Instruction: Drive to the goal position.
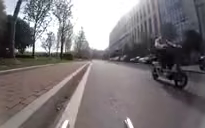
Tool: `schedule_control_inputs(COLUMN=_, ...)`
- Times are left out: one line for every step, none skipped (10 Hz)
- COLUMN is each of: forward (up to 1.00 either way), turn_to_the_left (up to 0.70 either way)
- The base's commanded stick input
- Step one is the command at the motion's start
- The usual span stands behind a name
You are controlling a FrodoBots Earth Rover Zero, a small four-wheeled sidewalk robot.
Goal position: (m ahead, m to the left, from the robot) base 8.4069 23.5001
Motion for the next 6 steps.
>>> schedule_control_inputs(forward=0.45, turn_to_the_left=0.00)
schedule_control_inputs(forward=0.45, turn_to_the_left=0.00)
schedule_control_inputs(forward=0.45, turn_to_the_left=0.00)
schedule_control_inputs(forward=0.45, turn_to_the_left=0.00)
schedule_control_inputs(forward=0.45, turn_to_the_left=0.00)
schedule_control_inputs(forward=0.45, turn_to_the_left=0.00)
